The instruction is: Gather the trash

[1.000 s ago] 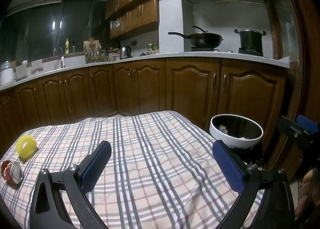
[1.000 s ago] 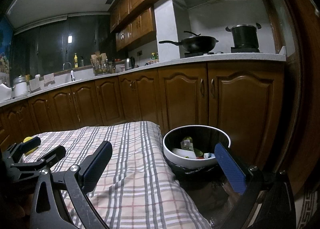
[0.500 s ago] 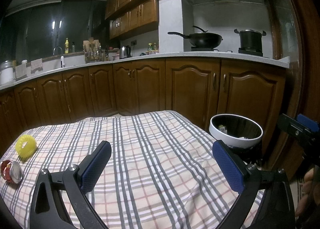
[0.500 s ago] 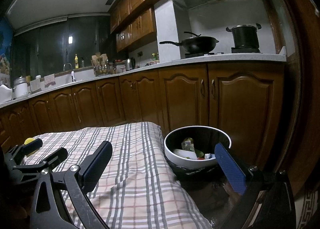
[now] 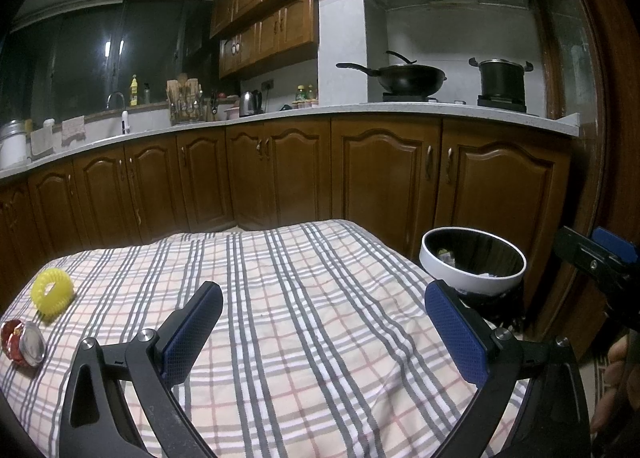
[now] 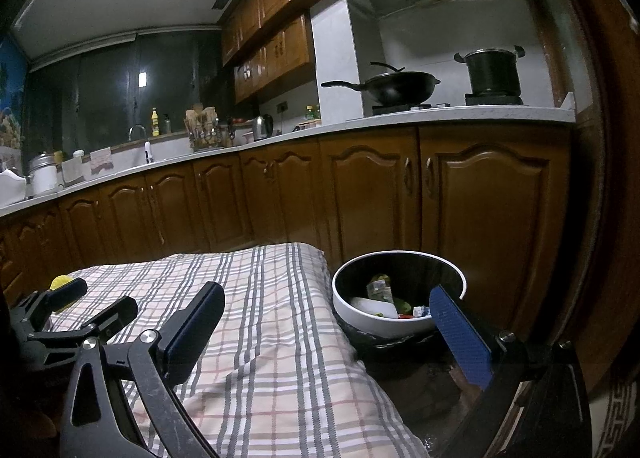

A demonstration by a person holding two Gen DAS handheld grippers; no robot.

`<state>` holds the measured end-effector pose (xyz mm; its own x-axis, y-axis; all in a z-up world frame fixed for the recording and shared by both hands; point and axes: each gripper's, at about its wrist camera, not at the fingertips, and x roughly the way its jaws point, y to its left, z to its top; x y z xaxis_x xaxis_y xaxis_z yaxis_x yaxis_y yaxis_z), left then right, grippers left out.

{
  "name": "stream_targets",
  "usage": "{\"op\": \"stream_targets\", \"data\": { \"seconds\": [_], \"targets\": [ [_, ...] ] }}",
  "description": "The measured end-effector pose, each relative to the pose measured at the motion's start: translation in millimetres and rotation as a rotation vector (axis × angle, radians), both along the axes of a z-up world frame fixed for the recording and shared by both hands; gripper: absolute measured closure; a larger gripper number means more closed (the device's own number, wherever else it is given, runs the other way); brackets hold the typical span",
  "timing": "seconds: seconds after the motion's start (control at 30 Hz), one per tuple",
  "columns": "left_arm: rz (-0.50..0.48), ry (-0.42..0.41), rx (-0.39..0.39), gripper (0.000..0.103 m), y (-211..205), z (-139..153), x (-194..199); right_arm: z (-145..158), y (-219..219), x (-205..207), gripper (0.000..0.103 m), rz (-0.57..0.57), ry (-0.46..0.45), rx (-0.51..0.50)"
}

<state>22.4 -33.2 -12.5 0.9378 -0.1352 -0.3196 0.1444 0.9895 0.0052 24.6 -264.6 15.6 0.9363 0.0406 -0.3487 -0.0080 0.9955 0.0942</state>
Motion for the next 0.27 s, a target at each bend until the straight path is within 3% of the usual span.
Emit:
{"op": "stream_targets", "data": {
  "seconds": [0.27],
  "targets": [
    [-0.006, 0.030, -0.018, 0.001, 12.1, -2.9, 7.0, -4.2, 2.9, 9.1, 0.000, 0.019, 0.030, 0.006]
  ]
}}
